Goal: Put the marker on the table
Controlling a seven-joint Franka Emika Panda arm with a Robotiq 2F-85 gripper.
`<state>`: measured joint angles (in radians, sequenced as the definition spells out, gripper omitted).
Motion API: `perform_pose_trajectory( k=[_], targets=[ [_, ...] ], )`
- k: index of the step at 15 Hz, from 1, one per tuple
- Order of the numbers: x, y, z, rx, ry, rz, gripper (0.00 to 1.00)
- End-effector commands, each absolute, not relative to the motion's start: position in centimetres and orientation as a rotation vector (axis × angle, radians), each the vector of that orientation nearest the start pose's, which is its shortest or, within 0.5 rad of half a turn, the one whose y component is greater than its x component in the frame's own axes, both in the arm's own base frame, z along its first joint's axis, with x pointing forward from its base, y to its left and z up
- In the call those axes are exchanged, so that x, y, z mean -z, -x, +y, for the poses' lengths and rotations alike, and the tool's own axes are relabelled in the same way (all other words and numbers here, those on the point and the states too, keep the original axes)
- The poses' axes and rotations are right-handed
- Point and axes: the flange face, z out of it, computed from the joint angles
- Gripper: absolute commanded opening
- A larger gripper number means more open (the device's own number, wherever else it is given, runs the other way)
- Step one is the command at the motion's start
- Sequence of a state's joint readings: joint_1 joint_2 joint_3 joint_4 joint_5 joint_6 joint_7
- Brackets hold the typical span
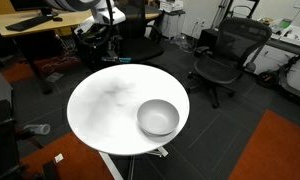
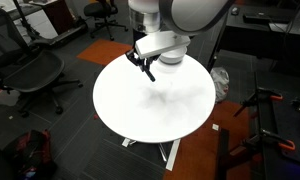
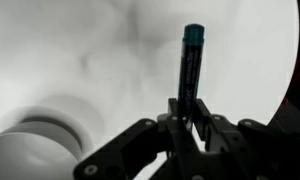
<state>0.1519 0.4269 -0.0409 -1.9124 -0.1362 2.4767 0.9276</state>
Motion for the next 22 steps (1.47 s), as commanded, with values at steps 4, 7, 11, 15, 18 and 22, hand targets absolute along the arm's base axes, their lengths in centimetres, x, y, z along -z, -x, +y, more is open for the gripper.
perform_pose_trajectory(
  k=[4,7,11,15,18,22],
  targets=[
    [-24.8,-65.3,8.0,0.246,2.992,1.134,0.05],
    [-23.0,-65.8,7.8,0.219,3.01,1.144,0.05],
    [-20.8,-66.3,7.6,0.182,3.021,1.153,0.05],
    [-18.9,-66.7,7.6,0.145,3.03,1.165,0.05],
    [-17.6,-66.8,7.6,0.118,3.039,1.172,0.05],
    [-16.5,-66.8,8.4,0.076,3.057,1.172,0.05]
  ],
)
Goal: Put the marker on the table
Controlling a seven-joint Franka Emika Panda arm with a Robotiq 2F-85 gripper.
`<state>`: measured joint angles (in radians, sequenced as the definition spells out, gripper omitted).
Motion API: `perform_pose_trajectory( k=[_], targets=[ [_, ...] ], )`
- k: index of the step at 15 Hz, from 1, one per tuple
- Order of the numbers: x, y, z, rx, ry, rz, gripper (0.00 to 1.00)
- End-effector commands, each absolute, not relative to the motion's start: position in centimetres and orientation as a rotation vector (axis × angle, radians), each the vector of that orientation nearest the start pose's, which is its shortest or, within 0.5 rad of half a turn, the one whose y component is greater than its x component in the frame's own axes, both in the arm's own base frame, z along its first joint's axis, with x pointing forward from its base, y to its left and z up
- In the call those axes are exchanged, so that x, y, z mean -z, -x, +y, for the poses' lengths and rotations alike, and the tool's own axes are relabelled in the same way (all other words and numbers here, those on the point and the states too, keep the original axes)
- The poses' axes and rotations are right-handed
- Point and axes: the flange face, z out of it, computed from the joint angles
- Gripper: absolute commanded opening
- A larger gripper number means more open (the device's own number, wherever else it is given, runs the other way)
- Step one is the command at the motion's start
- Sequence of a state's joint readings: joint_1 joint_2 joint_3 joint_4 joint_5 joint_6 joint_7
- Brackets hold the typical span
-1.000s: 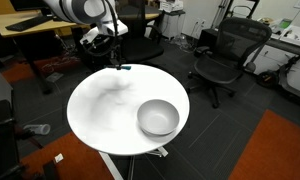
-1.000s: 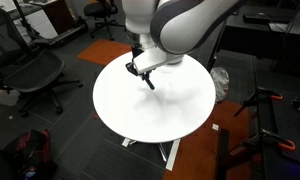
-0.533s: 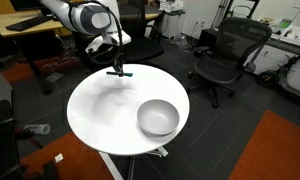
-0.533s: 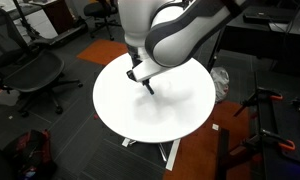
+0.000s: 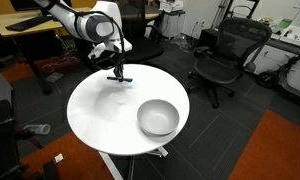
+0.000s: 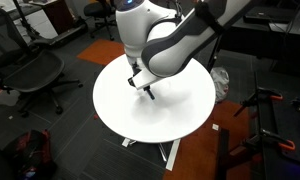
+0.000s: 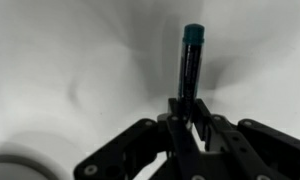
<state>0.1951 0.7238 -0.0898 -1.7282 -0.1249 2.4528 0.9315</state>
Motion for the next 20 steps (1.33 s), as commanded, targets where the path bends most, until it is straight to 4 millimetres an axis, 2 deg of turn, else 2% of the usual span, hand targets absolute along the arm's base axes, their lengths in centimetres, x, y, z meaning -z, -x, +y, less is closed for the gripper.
perform_pose_trajectory(
  k=[1,2,4,6,11,16,19,20],
  targets=[
    [-16.5,-66.8,8.8,0.07,3.06,1.17,0.05],
    [-16.5,-66.8,9.0,0.065,3.065,1.166,0.05],
    [-16.3,-66.7,9.7,0.06,3.074,1.163,0.46],
    [-16.2,-66.7,10.2,0.052,3.076,1.17,0.58],
    [-16.0,-66.4,11.6,0.039,3.081,1.17,0.97],
    [-16.4,-66.4,11.7,0.043,3.076,1.183,1.0],
    [-18.1,-66.6,9.8,0.097,3.028,1.236,1.0],
    [-18.9,-66.7,8.6,0.118,3.012,1.263,1.0]
  ],
)
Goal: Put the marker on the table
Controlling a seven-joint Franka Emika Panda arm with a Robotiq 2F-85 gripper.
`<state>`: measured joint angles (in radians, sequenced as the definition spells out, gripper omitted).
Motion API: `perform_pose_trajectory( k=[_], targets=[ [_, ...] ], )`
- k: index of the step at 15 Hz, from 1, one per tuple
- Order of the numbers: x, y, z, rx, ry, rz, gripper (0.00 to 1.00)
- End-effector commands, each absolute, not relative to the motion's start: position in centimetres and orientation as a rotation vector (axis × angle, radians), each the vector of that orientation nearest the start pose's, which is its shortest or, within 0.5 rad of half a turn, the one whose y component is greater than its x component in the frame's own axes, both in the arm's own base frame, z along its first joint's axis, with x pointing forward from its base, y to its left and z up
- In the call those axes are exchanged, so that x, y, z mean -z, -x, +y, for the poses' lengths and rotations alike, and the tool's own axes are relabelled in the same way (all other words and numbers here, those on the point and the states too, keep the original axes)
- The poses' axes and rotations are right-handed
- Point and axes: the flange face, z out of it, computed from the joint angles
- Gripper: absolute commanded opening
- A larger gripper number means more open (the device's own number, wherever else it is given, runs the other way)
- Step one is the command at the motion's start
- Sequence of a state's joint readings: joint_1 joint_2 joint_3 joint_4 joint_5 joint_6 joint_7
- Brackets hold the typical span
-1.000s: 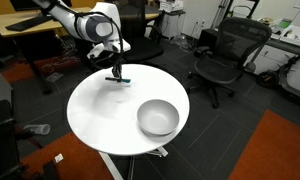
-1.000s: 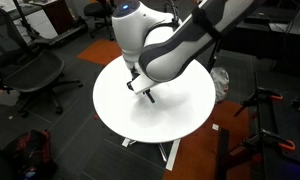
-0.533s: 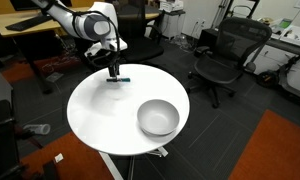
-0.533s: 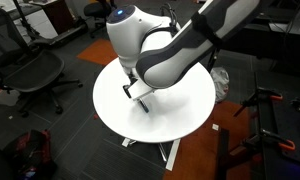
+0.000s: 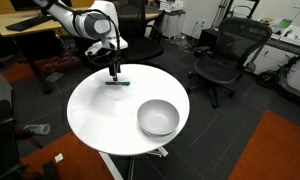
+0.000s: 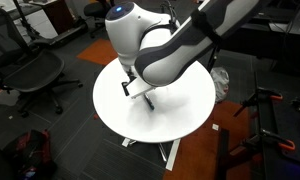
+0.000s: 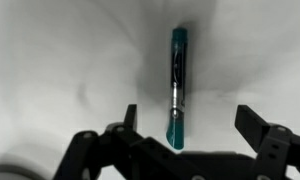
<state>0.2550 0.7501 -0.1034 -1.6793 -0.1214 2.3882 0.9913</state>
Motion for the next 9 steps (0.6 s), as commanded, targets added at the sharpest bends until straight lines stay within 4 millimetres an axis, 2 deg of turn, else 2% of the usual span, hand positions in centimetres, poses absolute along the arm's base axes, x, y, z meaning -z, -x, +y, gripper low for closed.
perform_pose_trajectory(
  k=[1,3,7,8,9],
  targets=[
    [-19.6,-66.9,7.4,0.133,2.999,1.285,1.0],
    [-21.3,-67.2,4.9,0.164,2.966,1.325,1.0],
    [-24.4,-67.4,1.6,0.219,2.906,1.392,1.0],
    [-22.8,-68.3,2.2,0.204,2.952,1.367,1.0],
    [-23.5,-68.3,1.6,0.213,2.941,1.379,1.0]
  ],
)
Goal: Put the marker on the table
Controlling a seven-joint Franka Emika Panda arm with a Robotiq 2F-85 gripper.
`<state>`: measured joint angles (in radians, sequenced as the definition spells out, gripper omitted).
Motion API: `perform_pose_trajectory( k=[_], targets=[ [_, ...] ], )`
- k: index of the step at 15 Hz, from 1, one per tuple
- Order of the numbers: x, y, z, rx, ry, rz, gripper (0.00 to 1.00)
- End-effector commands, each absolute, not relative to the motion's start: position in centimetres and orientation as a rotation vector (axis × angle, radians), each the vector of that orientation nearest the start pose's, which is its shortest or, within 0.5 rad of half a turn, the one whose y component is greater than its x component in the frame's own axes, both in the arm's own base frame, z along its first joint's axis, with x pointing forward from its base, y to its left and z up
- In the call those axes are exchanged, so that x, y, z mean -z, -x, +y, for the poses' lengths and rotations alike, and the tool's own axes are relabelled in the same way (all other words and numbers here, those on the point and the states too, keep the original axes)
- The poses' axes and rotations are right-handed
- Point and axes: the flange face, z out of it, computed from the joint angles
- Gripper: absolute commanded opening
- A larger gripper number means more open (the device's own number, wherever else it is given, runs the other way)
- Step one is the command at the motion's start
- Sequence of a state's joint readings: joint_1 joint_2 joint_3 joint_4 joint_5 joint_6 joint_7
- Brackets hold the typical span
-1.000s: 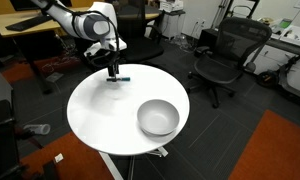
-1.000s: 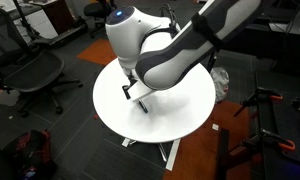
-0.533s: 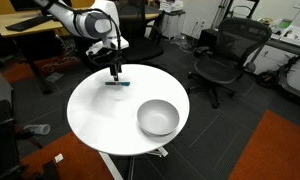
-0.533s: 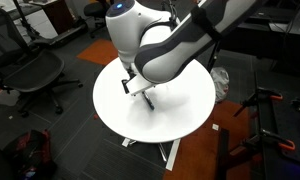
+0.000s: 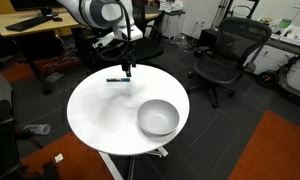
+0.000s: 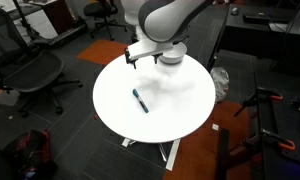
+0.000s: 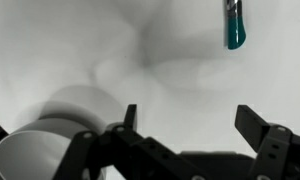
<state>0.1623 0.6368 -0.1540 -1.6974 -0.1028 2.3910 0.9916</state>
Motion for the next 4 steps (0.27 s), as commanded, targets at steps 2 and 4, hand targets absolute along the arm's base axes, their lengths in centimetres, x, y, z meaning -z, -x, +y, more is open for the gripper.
perform_pose_trajectory(
  k=[2,4],
  targets=[
    [-24.01,-68.24,1.28,0.219,2.933,1.386,1.0],
    [-23.85,-68.09,1.42,0.213,2.935,1.384,1.0]
  ],
)
